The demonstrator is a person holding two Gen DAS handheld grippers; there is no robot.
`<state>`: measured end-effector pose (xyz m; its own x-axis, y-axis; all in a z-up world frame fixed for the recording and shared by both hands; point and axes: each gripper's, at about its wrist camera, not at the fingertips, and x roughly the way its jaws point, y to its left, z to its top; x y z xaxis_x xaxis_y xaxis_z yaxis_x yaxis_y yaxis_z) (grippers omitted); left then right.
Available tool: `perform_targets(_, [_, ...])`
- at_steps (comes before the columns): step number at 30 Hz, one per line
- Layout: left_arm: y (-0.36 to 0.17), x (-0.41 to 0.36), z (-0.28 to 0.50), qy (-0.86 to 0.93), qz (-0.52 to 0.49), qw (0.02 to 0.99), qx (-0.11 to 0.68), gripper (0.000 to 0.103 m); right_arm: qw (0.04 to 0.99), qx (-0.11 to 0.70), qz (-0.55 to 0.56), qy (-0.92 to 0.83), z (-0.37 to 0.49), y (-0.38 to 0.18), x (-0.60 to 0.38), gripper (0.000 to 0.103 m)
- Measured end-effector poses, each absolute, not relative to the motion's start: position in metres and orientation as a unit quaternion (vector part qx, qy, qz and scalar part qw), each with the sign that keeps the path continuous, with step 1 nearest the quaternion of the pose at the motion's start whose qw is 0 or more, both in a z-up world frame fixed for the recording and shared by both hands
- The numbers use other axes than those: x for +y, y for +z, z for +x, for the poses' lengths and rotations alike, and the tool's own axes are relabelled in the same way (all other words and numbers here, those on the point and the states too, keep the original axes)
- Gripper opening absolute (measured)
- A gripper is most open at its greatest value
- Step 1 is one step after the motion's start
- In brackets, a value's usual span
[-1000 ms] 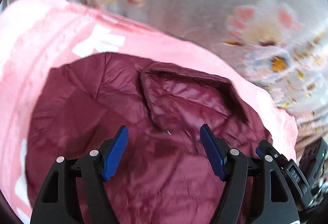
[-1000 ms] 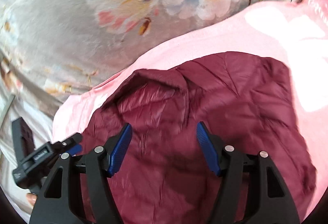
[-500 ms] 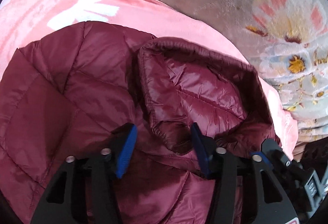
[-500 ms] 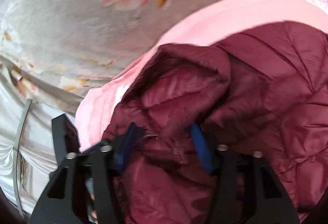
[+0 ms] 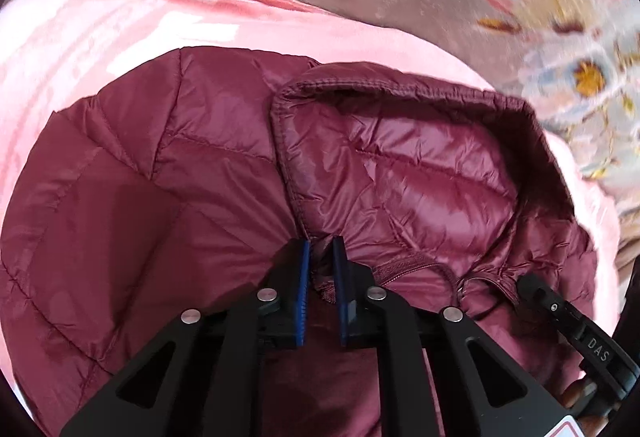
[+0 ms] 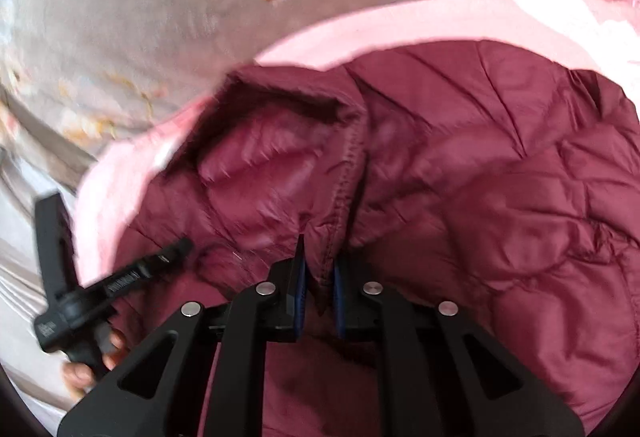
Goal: Fold large clothes
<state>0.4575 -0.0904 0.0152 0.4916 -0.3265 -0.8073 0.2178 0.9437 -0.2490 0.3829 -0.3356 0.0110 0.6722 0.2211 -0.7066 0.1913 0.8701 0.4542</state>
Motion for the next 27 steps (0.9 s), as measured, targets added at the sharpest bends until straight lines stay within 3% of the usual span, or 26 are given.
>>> perform_targets(8, [0.012,-0.097,0.447,-0.154,-0.01,0.88,0.45,0.013,0.884,0.398,0.246,0.011,0.375,0.007,-0.335,0.008])
perform_targets(15, [0.035,-0.082,0.435,-0.154,0.031,0.884,0.44,0.017,0.908,0.367,0.198,-0.042,0.347,0.042,-0.346,0.017])
perform_targets(22, [0.107,-0.08,0.471,-0.116,-0.008,0.912,0.393,0.017,0.939,0.301,0.153,-0.069,0.392,0.115,-0.336,0.017])
perform_targets(27, [0.118,-0.102,0.514,-0.128,-0.061,0.902,0.407,0.017,0.935,0.295,0.19,-0.06,0.442,0.117,-0.336,0.017])
